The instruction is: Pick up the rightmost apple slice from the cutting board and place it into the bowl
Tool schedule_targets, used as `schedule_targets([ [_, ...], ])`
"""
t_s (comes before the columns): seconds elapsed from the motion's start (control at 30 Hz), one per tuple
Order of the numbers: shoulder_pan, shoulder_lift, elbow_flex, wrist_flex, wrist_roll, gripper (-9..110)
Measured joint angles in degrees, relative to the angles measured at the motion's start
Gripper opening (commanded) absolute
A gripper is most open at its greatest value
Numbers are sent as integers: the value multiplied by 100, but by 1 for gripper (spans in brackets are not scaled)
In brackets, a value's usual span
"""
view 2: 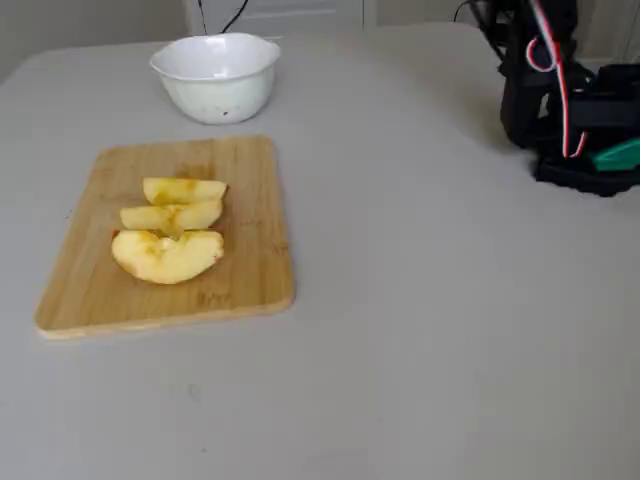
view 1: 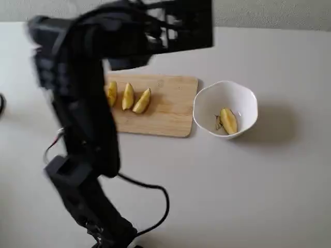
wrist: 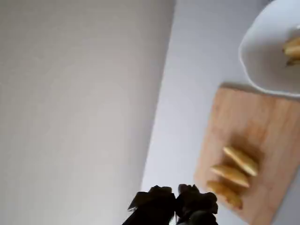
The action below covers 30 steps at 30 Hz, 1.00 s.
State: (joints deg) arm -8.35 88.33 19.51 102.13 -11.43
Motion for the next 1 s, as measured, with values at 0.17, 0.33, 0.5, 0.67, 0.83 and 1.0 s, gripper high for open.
schedule_targets([
  [0.17, -686, 2593, 2408, -18, 211, 1],
  [0.33, -1011, 5546, 5625, -598, 387, 2],
  [0.5, -844, 7813, 8842, -1143, 352, 2],
  [0.67, -536, 8613, 11224, -1591, 255, 0],
  [0.83, -492, 9615, 12885, -1872, 35, 0],
  [1.0, -396, 9940, 13948, -2206, 18, 0],
])
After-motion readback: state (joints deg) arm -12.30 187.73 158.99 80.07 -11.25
